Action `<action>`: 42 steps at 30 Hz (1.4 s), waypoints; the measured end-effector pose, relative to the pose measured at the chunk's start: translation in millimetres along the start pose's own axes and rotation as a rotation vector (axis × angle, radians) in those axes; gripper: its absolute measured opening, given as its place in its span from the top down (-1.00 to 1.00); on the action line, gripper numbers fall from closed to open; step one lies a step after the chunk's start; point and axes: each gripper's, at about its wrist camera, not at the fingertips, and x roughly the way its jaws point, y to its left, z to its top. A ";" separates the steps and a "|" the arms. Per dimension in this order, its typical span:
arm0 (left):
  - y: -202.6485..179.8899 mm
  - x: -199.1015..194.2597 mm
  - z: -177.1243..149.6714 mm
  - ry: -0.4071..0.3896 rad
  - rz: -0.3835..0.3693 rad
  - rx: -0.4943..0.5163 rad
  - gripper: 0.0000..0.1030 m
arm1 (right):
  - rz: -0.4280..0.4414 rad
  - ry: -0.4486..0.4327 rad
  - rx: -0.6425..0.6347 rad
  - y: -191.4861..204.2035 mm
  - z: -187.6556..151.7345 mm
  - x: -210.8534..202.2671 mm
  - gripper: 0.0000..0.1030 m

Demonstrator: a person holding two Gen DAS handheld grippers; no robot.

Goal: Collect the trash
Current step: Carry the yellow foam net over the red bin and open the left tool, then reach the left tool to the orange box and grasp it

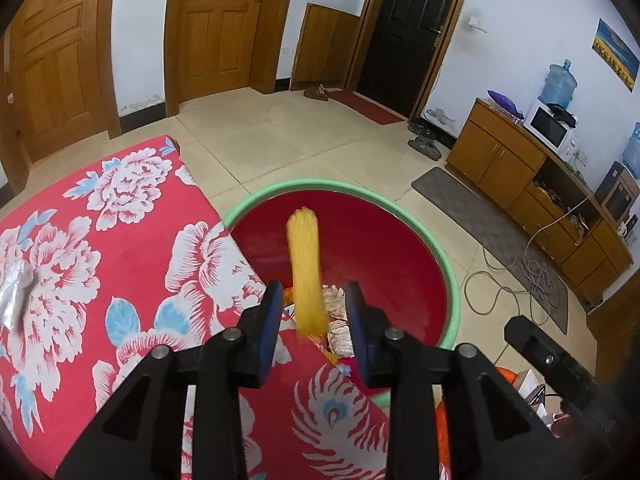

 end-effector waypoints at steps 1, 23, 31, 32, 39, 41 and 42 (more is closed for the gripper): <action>0.4 -0.8 -0.8 0.001 0.010 0.006 0.38 | -0.001 0.000 0.002 -0.8 0.2 0.3 -0.33; 95.6 -71.0 -15.3 -0.083 0.222 -0.155 0.29 | 0.067 0.011 -0.058 27.7 -4.0 -11.6 -0.36; 152.8 -98.8 -22.6 -0.097 0.359 -0.205 0.29 | 0.069 0.014 -0.078 38.5 -7.4 -17.9 -0.37; 159.5 -102.1 -22.4 -0.099 0.374 -0.214 0.29 | 0.068 0.016 -0.079 39.3 -7.9 -18.0 -0.37; 215.7 -119.7 -18.8 -0.103 0.504 -0.279 0.07 | 0.056 0.026 -0.088 41.6 -8.5 -15.5 -0.38; 228.1 -117.9 -18.4 -0.092 0.526 -0.293 0.06 | 0.051 0.028 -0.092 42.9 -9.1 -14.2 -0.38; 236.6 -116.1 -19.0 -0.085 0.536 -0.307 0.06 | 0.048 0.029 -0.092 43.6 -9.4 -13.6 -0.38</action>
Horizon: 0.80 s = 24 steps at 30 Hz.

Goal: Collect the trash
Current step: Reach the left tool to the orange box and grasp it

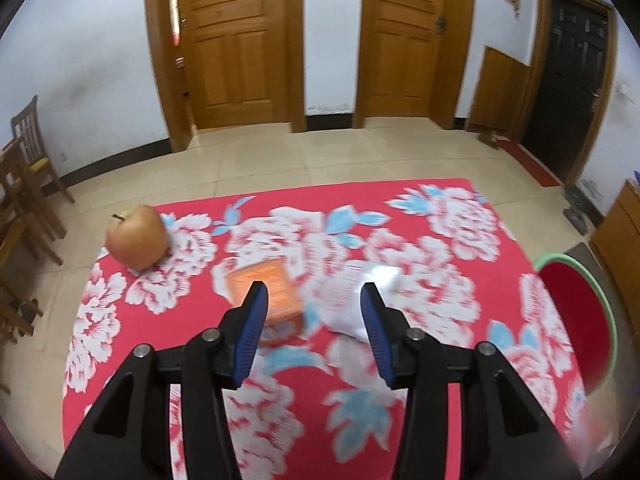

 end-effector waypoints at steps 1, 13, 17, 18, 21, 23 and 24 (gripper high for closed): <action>3.2 3.9 0.7 0.006 0.008 -0.008 0.05 | -0.002 0.001 -0.001 0.1 -0.2 0.8 -0.38; 30.5 48.4 3.3 0.106 0.068 -0.076 -0.15 | -0.063 0.028 -0.005 -2.5 -1.3 12.1 -0.38; 32.4 53.9 0.1 0.118 0.039 -0.098 -0.05 | -0.065 0.038 -0.003 -4.7 -2.7 14.2 -0.38; 32.8 53.7 -0.9 0.111 0.032 -0.101 -0.05 | -0.064 0.040 -0.003 -4.9 -3.1 14.3 -0.38; 33.5 51.5 -2.5 0.103 0.023 -0.097 -0.04 | -0.063 0.039 -0.004 -5.3 -3.7 12.1 -0.38; 33.9 48.0 -3.9 0.096 0.027 -0.091 -0.04 | -0.064 0.039 -0.004 -5.2 -3.4 12.2 -0.38; 35.1 42.9 -5.7 0.086 0.028 -0.086 -0.04 | -0.063 0.038 -0.006 -4.7 -3.2 11.7 -0.38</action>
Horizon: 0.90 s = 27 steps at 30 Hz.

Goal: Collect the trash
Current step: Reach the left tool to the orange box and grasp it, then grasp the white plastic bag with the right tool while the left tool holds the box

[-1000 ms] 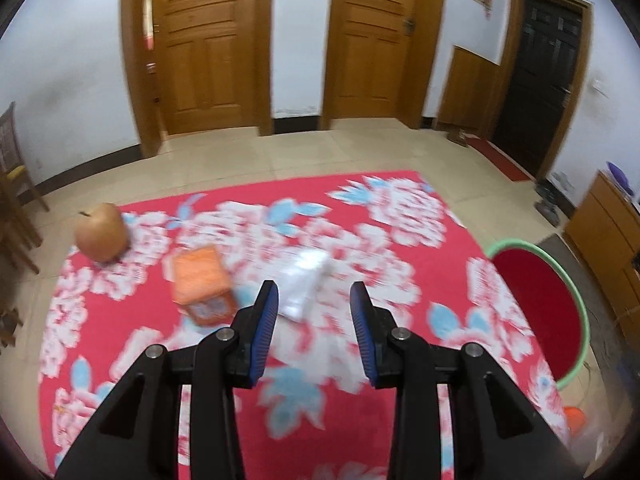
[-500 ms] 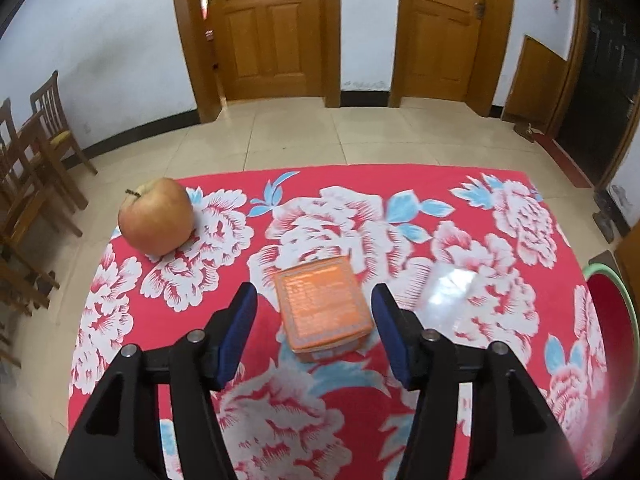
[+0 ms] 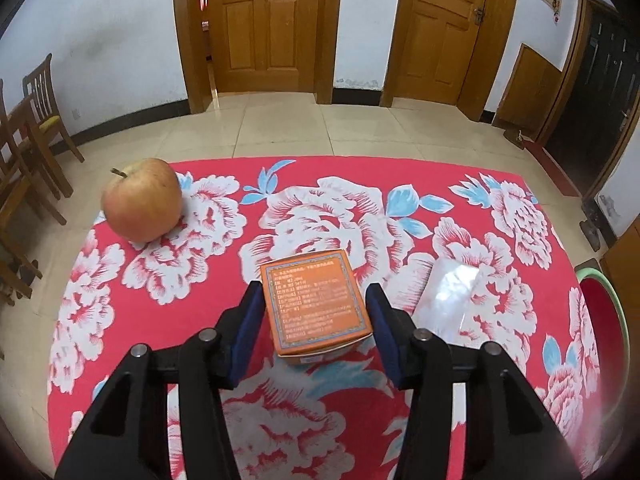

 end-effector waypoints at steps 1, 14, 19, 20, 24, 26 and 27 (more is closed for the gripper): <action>1.0 -3.2 -1.1 -0.007 -0.003 0.002 -0.04 | 0.001 -0.001 -0.002 0.4 0.8 -0.1 -0.38; 34.3 -44.3 -13.5 -0.064 0.015 -0.014 -0.04 | 0.040 -0.056 -0.128 45.3 7.0 -32.6 -0.38; 51.6 -55.5 -19.7 -0.082 0.013 -0.039 -0.04 | 0.105 -0.063 -0.244 86.3 12.4 -51.2 -0.38; 55.7 -56.7 -21.0 -0.083 0.010 -0.047 -0.04 | 0.121 -0.063 -0.264 95.5 14.0 -55.2 -0.38; 70.5 -57.9 -23.0 -0.086 0.005 -0.082 -0.04 | 0.185 -0.054 -0.347 134.7 19.7 -68.3 -0.39; 76.3 -58.1 -23.0 -0.094 0.010 -0.096 -0.04 | 0.213 -0.044 -0.374 151.4 21.2 -71.9 -0.39; 78.6 -58.0 -23.5 -0.100 0.019 -0.100 -0.04 | 0.226 -0.041 -0.386 159.9 22.1 -73.0 -0.39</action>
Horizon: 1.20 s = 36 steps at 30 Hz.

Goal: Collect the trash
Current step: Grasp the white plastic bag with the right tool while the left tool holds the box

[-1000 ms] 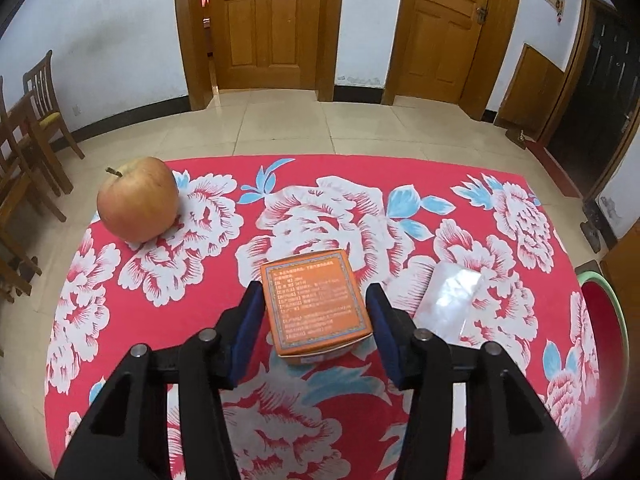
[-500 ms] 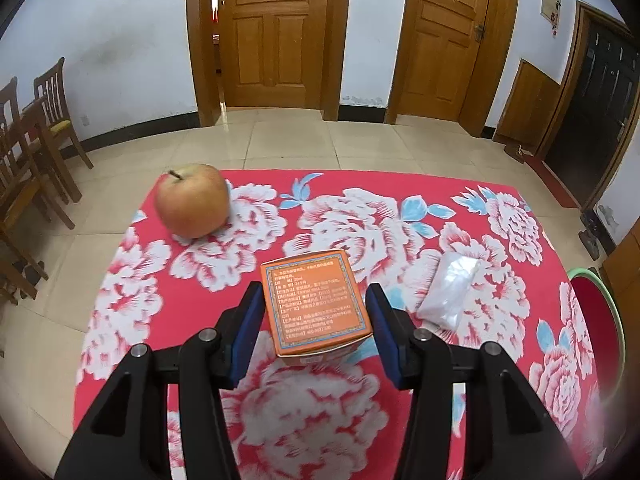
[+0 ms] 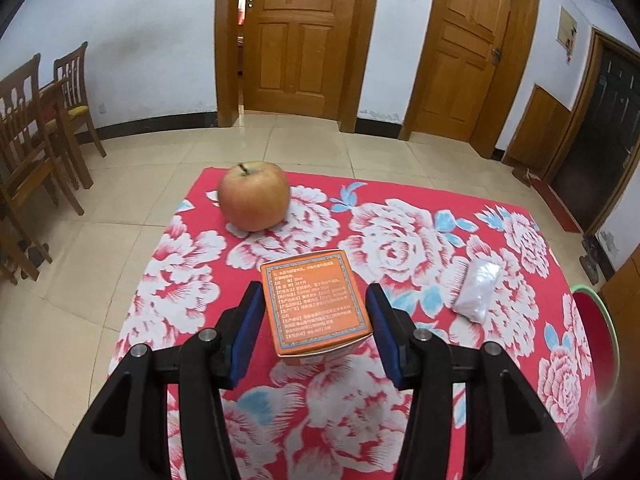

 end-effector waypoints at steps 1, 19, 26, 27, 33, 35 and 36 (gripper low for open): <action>0.9 0.3 -0.3 -0.003 0.008 0.000 -0.04 | 0.016 0.003 -0.012 9.1 4.8 1.5 -0.40; 29.6 19.7 -15.4 0.002 0.000 -0.079 -0.04 | 0.104 0.164 -0.039 108.2 7.1 128.7 -0.40; 35.2 23.8 -18.4 0.009 0.009 -0.102 -0.04 | 0.080 0.235 -0.008 128.6 -17.5 191.2 -0.40; 35.7 24.4 -19.0 0.007 0.009 -0.105 -0.04 | 0.074 0.243 -0.004 130.5 -21.4 198.8 -0.40; 32.7 25.6 -19.7 -0.003 0.022 -0.086 -0.04 | 0.030 0.273 0.007 136.5 -37.5 235.0 -0.40; 32.8 25.6 -19.6 -0.003 0.020 -0.088 -0.04 | 0.014 0.280 0.013 136.9 -39.1 244.9 -0.40; 33.0 25.7 -19.7 -0.004 0.019 -0.090 -0.04 | 0.007 0.283 0.014 137.5 -39.9 248.8 -0.40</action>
